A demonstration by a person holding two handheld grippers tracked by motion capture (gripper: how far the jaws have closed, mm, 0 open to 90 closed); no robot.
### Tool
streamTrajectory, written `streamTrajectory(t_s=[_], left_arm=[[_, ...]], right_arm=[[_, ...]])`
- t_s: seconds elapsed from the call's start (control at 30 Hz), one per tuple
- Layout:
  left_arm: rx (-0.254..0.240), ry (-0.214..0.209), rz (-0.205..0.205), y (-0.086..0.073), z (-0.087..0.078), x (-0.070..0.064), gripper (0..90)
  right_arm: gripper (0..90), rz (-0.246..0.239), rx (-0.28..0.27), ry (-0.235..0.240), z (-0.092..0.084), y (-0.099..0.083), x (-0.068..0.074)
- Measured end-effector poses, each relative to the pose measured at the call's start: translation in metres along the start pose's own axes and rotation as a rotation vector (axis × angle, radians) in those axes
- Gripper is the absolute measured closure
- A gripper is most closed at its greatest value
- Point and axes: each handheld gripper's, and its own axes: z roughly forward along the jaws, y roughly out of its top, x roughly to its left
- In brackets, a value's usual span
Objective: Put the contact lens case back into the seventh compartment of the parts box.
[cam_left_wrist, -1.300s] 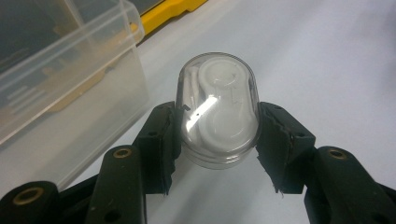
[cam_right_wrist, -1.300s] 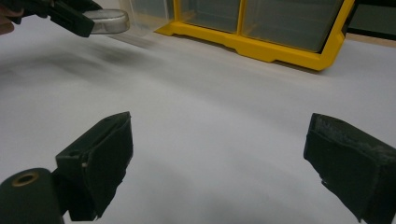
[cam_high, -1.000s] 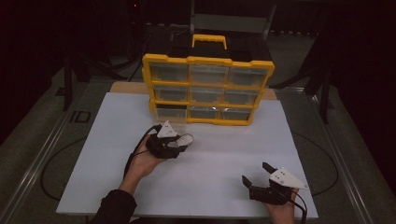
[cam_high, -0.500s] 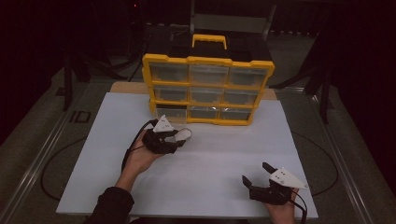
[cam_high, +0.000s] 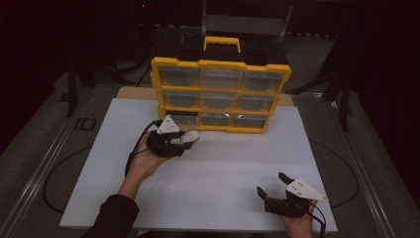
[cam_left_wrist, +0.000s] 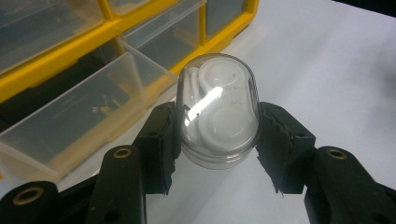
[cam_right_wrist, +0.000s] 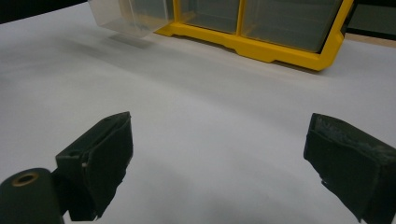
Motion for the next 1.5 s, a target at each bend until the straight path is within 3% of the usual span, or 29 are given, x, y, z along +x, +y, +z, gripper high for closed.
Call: streamTrajectory(t_s=[0.37, 0.67, 1.5], left_arm=[[0.007, 0.023, -0.010, 0.005, -0.005, 0.010, 50.1], [0.015, 0.054, -0.043, 0.005, -0.004, 0.026, 50.1], [0.043, 0.127, -0.107, 0.000, -0.002, 0.050, 50.0]], right_arm=[[8.2, 0.000, 0.002, 0.000, 0.000, 0.000, 0.000], [8.2, 0.001, 0.002, 0.000, 0.000, 0.000, 0.000], [8.2, 0.001, 0.003, 0.005, 0.001, 0.000, 0.000]])
